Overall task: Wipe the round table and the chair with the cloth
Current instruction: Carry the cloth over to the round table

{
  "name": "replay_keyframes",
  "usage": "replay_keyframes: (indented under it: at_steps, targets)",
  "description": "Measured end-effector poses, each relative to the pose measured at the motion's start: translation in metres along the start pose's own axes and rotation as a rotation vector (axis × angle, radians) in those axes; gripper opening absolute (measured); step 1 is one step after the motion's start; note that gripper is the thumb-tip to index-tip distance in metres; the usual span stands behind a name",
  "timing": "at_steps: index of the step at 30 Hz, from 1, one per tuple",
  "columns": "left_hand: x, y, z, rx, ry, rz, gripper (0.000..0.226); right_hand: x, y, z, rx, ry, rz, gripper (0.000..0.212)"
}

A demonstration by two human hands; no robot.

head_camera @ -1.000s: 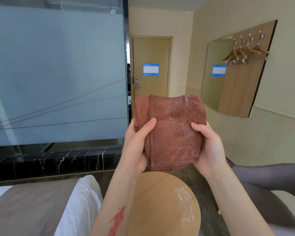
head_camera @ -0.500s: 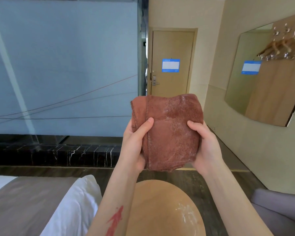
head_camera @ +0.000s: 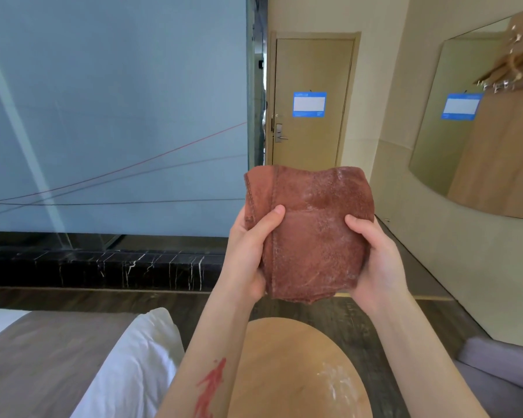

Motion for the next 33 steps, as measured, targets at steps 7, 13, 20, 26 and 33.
replay_keyframes:
  at_steps: [7,13,20,26,33]
  targets:
    - [-0.014,-0.045,0.014,0.010,0.015,0.075,0.020,-0.014,0.028,0.033,-0.030,0.035,-0.045,0.025]
    - [-0.009,-0.119,0.048,-0.021,0.111,0.241,0.031,-0.017,0.088,0.086,-0.007,0.148,-0.137,0.026]
    - [0.016,-0.232,0.104,-0.063,0.175,0.464,0.019,0.000,0.187,0.168,-0.003,0.306,-0.282,0.029]
    - [0.031,-0.312,0.149,-0.150,0.273,0.610,0.023,0.005,0.267,0.229,-0.011,0.428,-0.414,0.031]
    - [0.032,-0.405,0.186,-0.102,0.262,0.702,0.025,-0.001,0.338,0.296,-0.047,0.470,-0.495,0.051]
Point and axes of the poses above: each hand's wrist, its own x-axis away from the middle knuckle, its own z-axis out of the back of the hand, y = z × x, the point moved 2 cm from there along -x, towards the middle knuckle, and after that the axes turned 6 degrees about -x, right-handed, at the moved point
